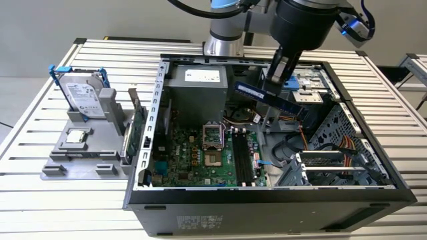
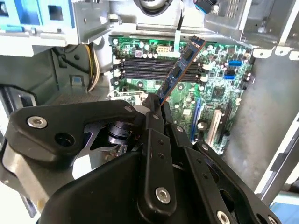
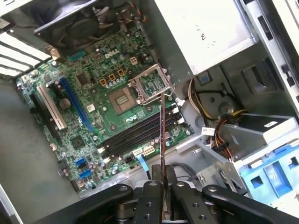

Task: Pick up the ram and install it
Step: 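Insert the ram into the slot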

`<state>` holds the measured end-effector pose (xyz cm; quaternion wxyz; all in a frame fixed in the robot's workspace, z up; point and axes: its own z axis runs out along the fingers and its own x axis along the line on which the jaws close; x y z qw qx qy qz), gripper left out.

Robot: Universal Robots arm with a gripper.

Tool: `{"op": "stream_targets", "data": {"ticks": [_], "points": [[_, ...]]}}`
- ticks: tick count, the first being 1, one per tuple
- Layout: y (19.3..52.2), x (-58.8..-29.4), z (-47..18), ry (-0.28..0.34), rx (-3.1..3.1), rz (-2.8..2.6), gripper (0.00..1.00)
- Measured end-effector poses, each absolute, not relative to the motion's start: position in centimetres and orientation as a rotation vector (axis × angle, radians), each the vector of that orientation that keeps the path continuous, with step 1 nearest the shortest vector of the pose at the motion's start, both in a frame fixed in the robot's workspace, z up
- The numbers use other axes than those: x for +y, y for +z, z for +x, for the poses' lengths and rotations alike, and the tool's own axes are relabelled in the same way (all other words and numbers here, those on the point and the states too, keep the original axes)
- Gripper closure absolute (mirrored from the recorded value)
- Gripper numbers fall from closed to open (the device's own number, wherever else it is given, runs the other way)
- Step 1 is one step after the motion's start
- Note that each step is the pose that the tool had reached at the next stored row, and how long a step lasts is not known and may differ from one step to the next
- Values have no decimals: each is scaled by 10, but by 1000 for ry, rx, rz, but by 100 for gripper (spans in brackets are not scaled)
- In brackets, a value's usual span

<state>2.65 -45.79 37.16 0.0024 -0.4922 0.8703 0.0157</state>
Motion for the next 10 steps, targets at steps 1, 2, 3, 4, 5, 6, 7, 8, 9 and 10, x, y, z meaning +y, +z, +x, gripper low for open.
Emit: {"op": "stream_targets", "data": {"ticks": [1,2,3,4,5,6,7,8,9,10], "points": [[372,-458,26,49,2744,-1518,100],[372,-458,26,49,2757,-1494,100],[372,-458,26,49,2771,-1468,100],[372,-458,26,49,2784,-1442,100],[372,-458,26,49,2796,-1418,100],[372,-458,26,49,2809,-1391,100],[372,-458,26,49,2821,-1365,100],[372,-458,26,49,2834,-1339,100],[372,-458,26,49,2845,-1315,100],[372,-458,26,48,2857,-1287,100]]}}
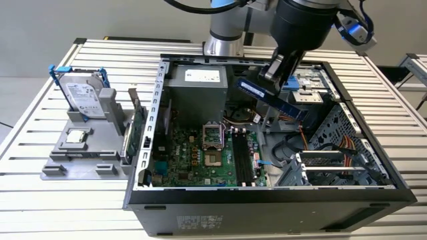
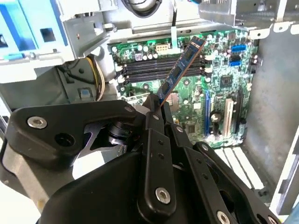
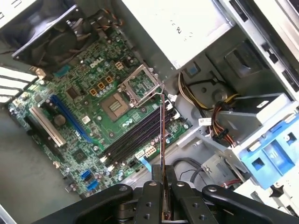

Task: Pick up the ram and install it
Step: 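Insert the ram into the slot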

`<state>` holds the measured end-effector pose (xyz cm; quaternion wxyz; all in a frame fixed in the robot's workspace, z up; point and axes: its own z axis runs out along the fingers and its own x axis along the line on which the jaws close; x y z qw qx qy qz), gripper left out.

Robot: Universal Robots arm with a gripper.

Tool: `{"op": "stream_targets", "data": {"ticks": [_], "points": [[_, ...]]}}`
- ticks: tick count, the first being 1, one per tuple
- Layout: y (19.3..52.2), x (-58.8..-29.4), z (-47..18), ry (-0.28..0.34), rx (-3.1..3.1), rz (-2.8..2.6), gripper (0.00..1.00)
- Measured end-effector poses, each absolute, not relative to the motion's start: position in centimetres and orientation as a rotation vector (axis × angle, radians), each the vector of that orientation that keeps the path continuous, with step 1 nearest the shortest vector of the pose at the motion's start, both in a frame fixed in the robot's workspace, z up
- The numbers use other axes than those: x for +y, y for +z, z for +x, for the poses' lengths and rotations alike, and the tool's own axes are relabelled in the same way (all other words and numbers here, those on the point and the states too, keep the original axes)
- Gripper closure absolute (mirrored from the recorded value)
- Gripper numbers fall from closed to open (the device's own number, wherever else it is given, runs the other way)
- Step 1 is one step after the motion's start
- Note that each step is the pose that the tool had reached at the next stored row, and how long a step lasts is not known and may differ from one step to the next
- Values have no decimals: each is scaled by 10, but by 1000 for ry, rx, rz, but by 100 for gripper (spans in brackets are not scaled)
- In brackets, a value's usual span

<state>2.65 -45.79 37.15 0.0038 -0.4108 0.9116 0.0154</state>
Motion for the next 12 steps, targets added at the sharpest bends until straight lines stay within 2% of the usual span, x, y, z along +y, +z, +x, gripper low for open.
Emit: {"op": "stream_targets", "data": {"ticks": [12], "points": [[372,-458,26,47,2978,-966,100]]}}
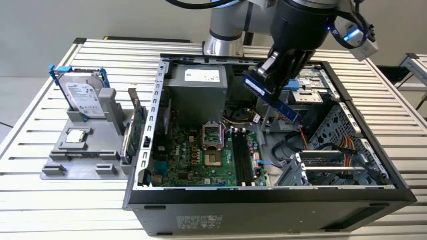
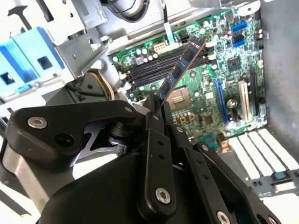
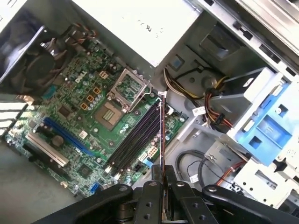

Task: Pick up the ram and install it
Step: 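Insert the ram into the slot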

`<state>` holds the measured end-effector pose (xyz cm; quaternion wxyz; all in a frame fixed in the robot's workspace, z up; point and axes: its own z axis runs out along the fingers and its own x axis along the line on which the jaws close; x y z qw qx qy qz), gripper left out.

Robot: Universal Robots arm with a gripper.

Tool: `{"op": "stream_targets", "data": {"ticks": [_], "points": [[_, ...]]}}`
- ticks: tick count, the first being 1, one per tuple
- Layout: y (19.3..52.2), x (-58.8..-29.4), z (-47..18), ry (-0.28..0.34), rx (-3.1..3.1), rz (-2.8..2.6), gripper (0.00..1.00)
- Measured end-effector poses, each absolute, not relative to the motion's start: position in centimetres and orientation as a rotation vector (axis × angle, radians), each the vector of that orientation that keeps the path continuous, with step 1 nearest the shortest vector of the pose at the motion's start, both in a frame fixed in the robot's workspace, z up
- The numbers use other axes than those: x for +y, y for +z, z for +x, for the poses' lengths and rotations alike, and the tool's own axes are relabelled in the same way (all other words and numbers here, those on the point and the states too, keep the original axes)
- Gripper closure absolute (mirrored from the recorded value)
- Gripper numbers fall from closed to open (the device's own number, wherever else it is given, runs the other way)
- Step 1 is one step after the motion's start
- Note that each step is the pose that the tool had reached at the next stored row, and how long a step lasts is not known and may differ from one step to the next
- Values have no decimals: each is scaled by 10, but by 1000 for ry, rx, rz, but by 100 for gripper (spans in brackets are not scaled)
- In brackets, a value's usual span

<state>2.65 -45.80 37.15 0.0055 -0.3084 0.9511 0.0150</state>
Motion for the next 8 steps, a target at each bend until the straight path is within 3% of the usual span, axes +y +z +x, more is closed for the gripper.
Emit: {"op": "stream_targets", "data": {"ticks": [8], "points": [[372,-458,26,45,3038,-745,100]]}}
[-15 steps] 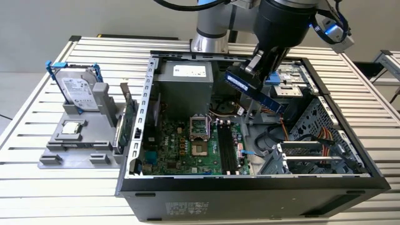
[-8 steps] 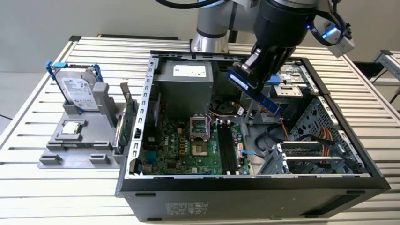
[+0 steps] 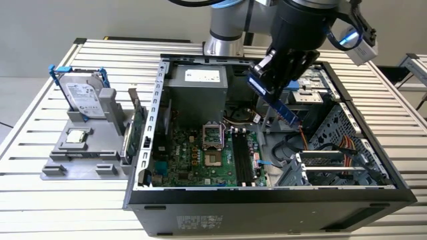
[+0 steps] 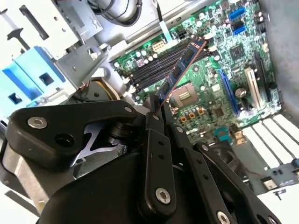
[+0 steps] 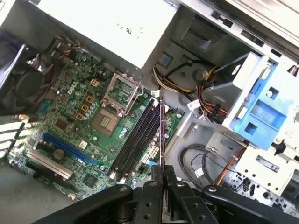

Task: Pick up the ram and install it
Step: 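Insert the ram into the slot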

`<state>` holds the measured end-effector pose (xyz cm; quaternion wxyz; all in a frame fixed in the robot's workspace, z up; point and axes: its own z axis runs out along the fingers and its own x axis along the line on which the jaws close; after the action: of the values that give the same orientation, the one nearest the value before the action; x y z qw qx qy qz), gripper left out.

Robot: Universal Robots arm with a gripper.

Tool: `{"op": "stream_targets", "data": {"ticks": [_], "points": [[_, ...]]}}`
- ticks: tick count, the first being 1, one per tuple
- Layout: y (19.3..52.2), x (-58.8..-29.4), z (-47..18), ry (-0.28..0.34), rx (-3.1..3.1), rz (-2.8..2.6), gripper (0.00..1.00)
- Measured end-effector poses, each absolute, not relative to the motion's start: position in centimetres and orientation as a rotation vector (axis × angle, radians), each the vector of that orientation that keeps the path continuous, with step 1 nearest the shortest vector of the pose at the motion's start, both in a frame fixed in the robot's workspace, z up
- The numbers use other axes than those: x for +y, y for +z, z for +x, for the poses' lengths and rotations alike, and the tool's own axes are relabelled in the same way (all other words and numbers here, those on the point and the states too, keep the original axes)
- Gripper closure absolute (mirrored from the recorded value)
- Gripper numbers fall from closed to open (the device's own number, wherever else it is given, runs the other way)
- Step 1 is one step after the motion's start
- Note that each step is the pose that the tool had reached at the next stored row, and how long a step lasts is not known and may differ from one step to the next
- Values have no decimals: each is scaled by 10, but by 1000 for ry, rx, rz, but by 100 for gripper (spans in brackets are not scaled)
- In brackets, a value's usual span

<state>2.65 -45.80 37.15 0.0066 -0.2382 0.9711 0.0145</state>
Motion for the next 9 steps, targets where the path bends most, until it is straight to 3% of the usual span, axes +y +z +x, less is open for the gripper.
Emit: {"op": "stream_targets", "data": {"ticks": [9], "points": [[371,-458,26,43,3087,-494,100]]}}
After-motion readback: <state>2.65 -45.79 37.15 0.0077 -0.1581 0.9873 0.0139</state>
